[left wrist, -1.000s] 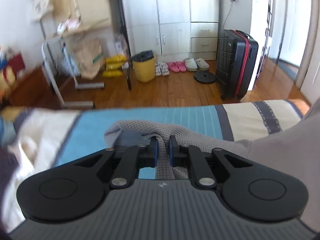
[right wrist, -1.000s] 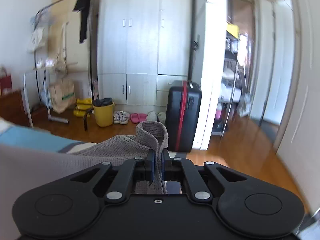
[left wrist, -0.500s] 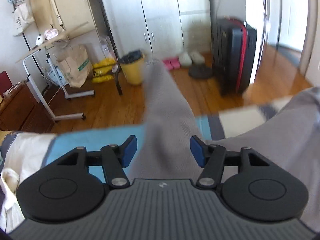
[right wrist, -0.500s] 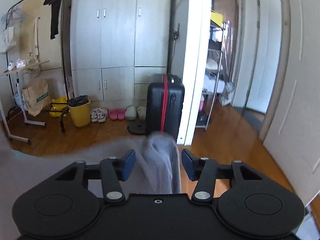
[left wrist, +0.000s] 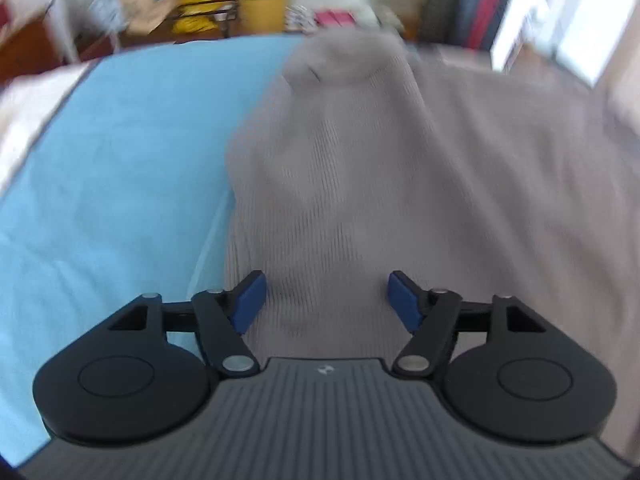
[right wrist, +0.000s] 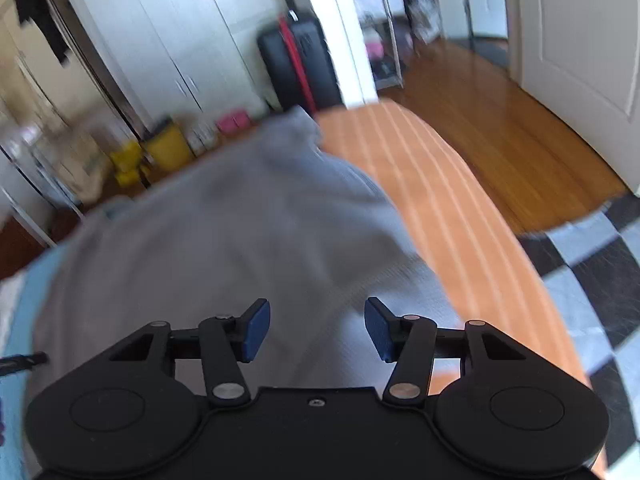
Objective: Fold clothes
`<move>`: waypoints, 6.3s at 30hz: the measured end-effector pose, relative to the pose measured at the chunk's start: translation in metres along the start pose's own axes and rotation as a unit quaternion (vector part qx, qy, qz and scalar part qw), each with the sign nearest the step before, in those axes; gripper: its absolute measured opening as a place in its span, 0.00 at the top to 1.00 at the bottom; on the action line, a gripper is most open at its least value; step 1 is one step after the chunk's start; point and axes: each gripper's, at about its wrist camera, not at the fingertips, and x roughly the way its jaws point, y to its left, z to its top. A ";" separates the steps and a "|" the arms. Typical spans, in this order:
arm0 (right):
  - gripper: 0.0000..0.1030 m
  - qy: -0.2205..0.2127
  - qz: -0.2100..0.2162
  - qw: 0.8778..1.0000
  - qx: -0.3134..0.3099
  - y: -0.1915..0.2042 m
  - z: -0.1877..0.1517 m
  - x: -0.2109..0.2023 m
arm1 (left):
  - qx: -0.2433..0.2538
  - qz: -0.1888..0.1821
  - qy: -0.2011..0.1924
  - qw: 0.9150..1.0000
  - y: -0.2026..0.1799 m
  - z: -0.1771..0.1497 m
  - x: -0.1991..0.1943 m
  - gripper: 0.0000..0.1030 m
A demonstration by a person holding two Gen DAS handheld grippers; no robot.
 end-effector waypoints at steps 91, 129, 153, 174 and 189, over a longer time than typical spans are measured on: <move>0.95 -0.150 -0.065 0.986 0.018 -0.060 -0.054 -0.073 | -0.138 -0.188 0.117 0.965 0.024 -0.189 -0.110 0.30; 0.41 -0.144 -0.137 0.972 -0.128 0.041 -0.048 -0.117 | -0.045 -0.238 0.004 0.970 -0.022 -0.114 -0.137 0.96; 0.46 0.140 0.276 0.899 -0.309 0.234 -0.115 0.024 | 0.029 -0.292 0.006 0.956 -0.072 -0.077 -0.080 0.96; 0.96 0.132 0.202 0.929 -0.282 0.208 -0.115 0.050 | -0.253 -0.288 -0.051 0.922 0.045 -0.111 -0.039 0.60; 0.61 0.153 0.194 0.939 -0.239 0.155 -0.080 0.023 | -0.217 -0.168 -0.101 0.956 0.044 -0.108 -0.098 0.97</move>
